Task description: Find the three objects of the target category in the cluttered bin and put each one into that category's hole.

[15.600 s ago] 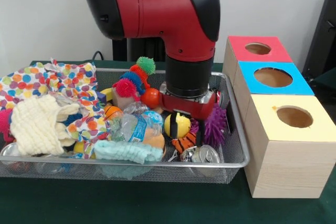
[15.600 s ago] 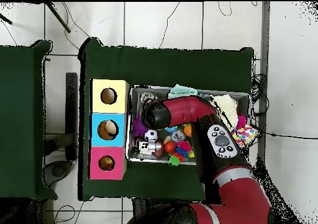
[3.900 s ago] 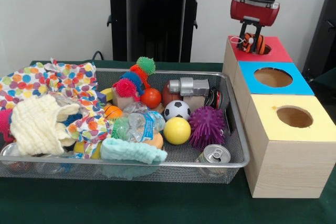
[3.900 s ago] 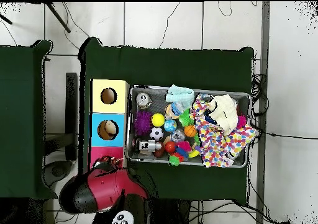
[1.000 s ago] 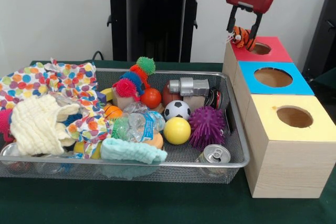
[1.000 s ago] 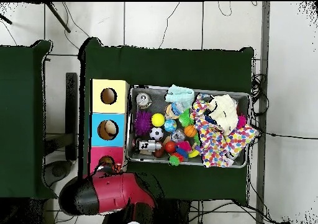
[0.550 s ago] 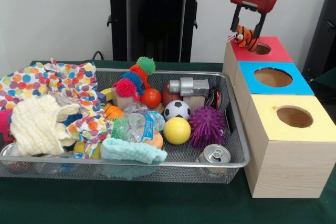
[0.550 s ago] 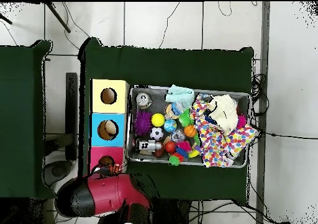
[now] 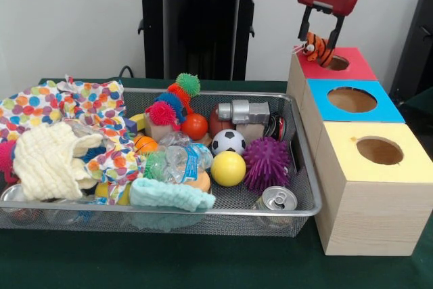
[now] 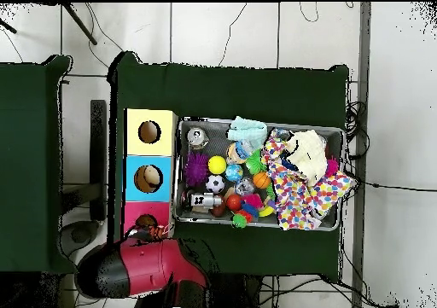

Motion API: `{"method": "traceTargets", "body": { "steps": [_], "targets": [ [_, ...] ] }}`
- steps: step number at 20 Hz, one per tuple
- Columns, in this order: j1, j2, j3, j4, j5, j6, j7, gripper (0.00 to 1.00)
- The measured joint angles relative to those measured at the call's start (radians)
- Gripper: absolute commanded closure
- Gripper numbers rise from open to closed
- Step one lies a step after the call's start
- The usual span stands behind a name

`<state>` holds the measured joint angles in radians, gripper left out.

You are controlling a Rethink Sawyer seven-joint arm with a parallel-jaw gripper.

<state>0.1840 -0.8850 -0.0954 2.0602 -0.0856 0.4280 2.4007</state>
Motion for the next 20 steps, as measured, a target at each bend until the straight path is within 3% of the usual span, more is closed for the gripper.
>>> {"method": "traceTargets", "body": {
  "steps": [20],
  "targets": [
    [-0.008,-0.085,0.002,-0.058,0.081,0.149,0.0,0.0]
  ]
}}
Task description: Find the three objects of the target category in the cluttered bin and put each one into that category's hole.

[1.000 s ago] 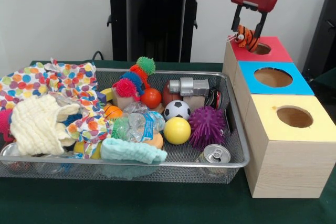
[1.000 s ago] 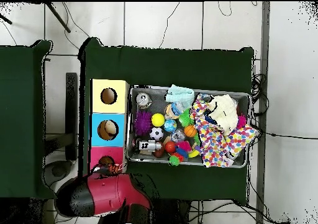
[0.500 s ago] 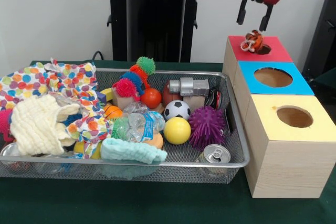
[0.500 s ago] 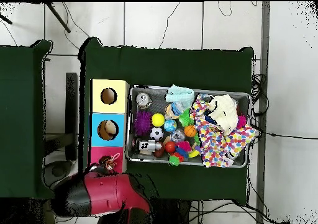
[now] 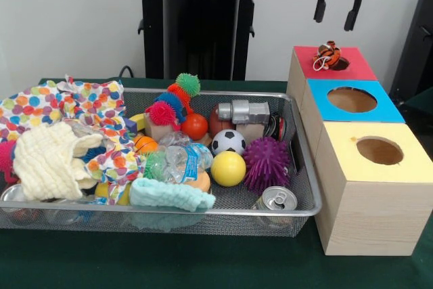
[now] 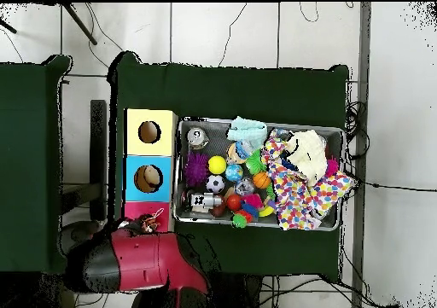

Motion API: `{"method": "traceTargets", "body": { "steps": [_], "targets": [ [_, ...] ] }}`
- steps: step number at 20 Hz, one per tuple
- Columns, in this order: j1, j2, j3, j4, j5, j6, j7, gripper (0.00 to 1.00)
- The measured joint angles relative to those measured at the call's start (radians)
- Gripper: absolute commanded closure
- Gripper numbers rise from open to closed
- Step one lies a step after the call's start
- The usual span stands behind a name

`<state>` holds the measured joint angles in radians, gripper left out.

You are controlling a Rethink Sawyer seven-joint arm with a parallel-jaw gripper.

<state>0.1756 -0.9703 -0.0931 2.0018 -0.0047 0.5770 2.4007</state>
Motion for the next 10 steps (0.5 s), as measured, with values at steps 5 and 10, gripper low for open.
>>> {"method": "traceTargets", "body": {
  "steps": [5,10],
  "targets": [
    [-0.001,-0.022,0.0,-0.008,0.005,0.0,0.0,0.0],
    [-0.015,-0.016,0.009,-0.006,0.005,-0.013,0.0,0.0]
  ]
}}
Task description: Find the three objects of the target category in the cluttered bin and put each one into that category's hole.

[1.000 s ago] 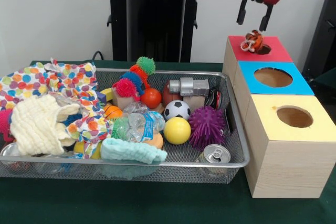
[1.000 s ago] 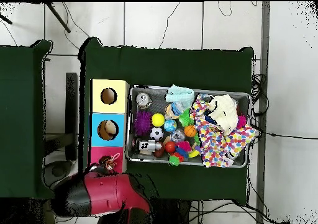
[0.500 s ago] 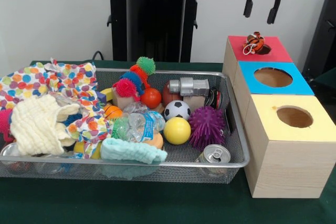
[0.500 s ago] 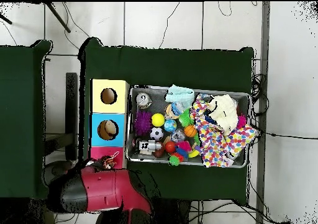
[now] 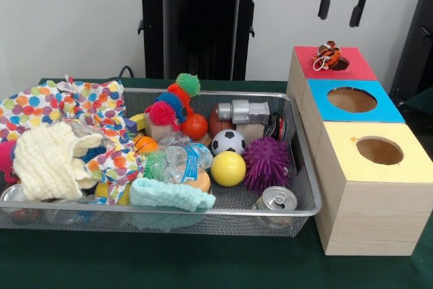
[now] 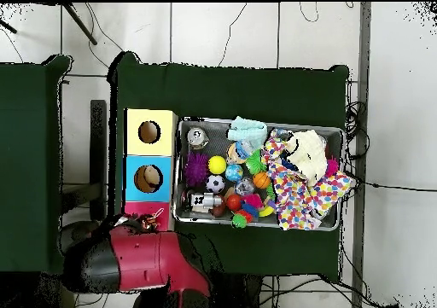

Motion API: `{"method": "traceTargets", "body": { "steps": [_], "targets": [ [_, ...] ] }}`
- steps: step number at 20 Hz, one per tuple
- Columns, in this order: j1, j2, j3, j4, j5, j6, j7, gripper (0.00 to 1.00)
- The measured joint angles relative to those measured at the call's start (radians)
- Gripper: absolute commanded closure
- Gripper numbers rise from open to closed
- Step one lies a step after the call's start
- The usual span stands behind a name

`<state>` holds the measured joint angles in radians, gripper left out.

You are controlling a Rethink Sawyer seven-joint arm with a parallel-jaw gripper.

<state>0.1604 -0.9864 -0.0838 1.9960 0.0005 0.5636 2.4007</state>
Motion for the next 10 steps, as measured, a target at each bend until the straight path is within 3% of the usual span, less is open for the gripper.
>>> {"method": "traceTargets", "body": {
  "steps": [5,10],
  "targets": [
    [-0.049,0.051,0.022,0.013,-0.001,-0.104,0.0,0.0],
    [-0.043,0.109,0.021,0.016,0.0,-0.197,0.0,0.0]
  ]
}}
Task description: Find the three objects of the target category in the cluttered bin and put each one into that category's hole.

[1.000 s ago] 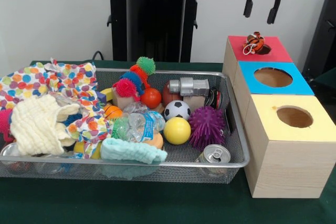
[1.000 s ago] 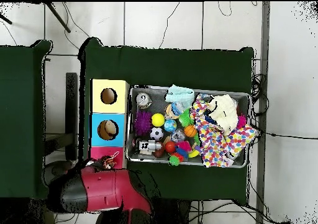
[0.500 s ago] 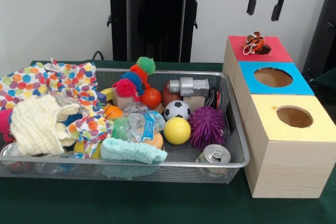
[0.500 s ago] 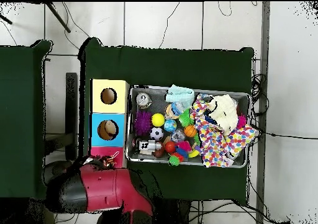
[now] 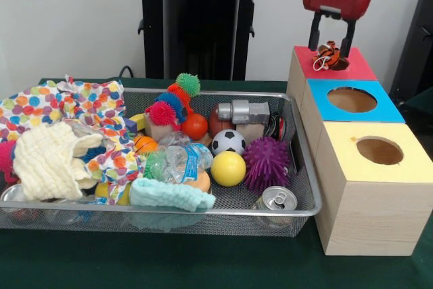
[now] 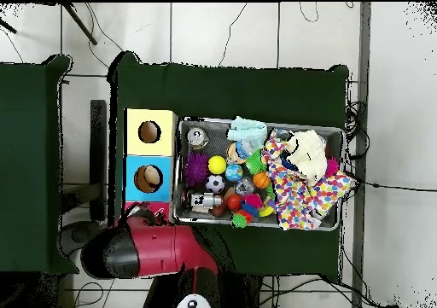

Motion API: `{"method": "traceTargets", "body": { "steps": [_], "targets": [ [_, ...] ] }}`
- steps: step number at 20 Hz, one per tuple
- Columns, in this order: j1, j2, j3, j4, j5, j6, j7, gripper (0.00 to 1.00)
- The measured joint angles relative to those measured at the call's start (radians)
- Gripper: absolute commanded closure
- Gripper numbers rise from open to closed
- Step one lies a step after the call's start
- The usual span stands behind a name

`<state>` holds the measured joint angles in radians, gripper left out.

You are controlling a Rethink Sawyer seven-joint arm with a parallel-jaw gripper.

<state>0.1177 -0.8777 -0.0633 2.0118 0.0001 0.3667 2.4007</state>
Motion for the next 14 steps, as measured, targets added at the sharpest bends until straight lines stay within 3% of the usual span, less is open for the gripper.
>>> {"method": "traceTargets", "body": {
  "steps": [1,14],
  "targets": [
    [0.018,0.022,-0.001,0.0,0.0,-0.02,0.0,1.0],
    [0.035,0.043,-0.001,0.004,0.0,-0.023,0.0,1.0]
  ]
}}
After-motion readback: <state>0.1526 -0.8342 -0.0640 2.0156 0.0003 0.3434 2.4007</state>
